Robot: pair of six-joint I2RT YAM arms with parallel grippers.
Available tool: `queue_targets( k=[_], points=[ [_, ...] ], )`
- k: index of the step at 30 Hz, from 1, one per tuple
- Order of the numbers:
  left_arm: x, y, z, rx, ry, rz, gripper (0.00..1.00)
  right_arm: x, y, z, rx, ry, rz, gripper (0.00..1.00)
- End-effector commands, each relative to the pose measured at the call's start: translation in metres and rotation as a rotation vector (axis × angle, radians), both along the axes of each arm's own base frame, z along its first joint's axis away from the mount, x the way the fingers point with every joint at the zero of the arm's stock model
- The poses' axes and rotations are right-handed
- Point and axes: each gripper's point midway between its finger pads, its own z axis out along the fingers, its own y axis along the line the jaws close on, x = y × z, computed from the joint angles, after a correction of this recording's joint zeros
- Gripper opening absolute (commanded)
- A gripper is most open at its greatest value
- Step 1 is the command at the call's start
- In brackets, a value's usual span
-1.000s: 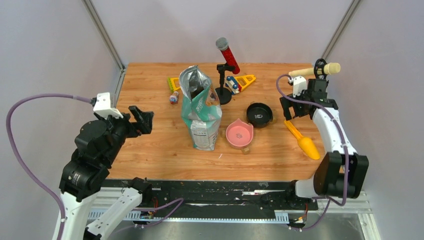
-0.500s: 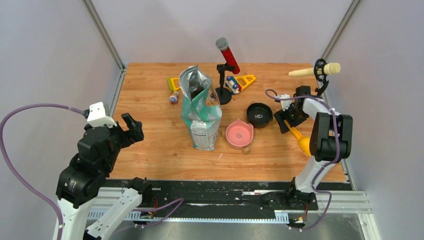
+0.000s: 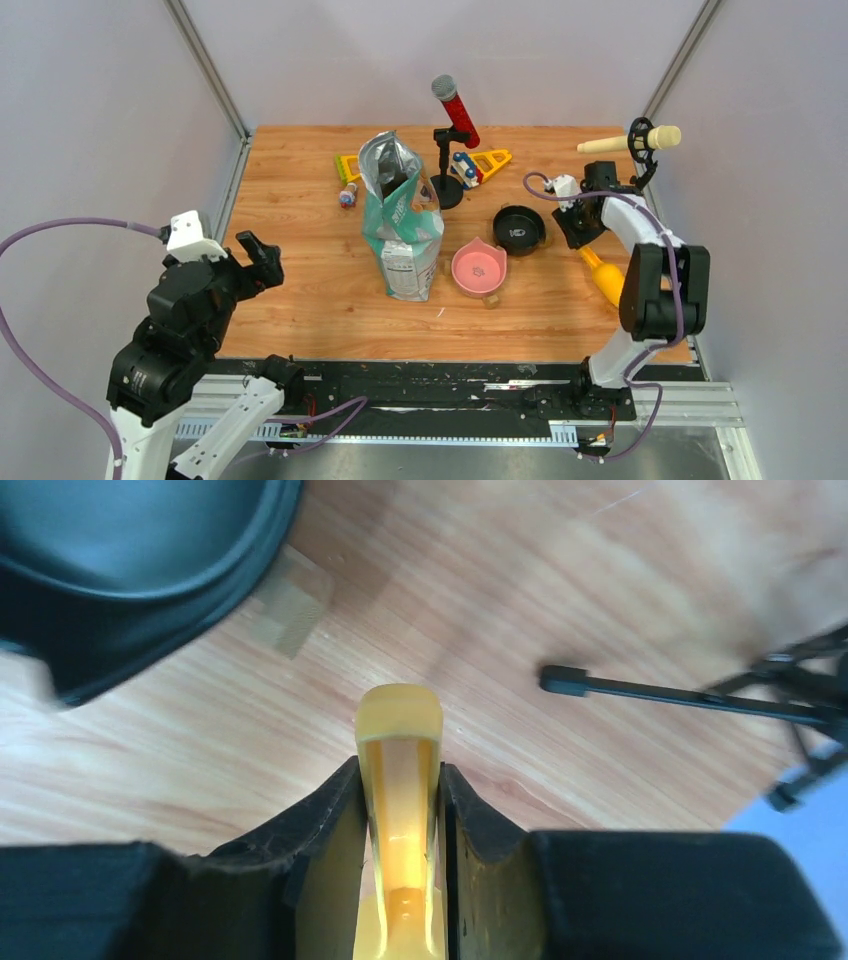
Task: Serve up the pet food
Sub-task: Pick up the spatula from the center of the board.
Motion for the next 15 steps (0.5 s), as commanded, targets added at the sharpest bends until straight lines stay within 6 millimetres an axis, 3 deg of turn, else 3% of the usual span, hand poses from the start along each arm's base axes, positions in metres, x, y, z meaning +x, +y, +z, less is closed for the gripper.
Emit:
queue_targets(
  k=[1,4,6,9,11,15],
  points=[
    [0.000,-0.018,0.022,-0.048,-0.098,-0.109,1.00,0.022,0.025,0.109,0.055,-0.320,0.016,0.15],
    [-0.001,-0.039,0.027,-0.062,-0.122,-0.234,1.00,0.015,0.060,0.181,0.165,-0.536,0.077,0.15],
    [-0.001,-0.056,0.040,-0.088,-0.186,-0.326,1.00,0.005,0.082,0.227,0.282,-0.673,0.113,0.16],
    [-0.001,-0.080,0.054,-0.134,-0.274,-0.450,1.00,-0.015,0.118,0.300,0.575,-0.870,0.113,0.16],
    [-0.001,-0.100,0.065,-0.177,-0.323,-0.551,1.00,-0.043,0.148,0.343,0.804,-0.940,0.210,0.15],
    [0.002,-0.137,0.076,-0.235,-0.320,-0.729,1.00,-0.122,0.192,0.390,1.140,-0.934,0.514,0.15]
  ],
)
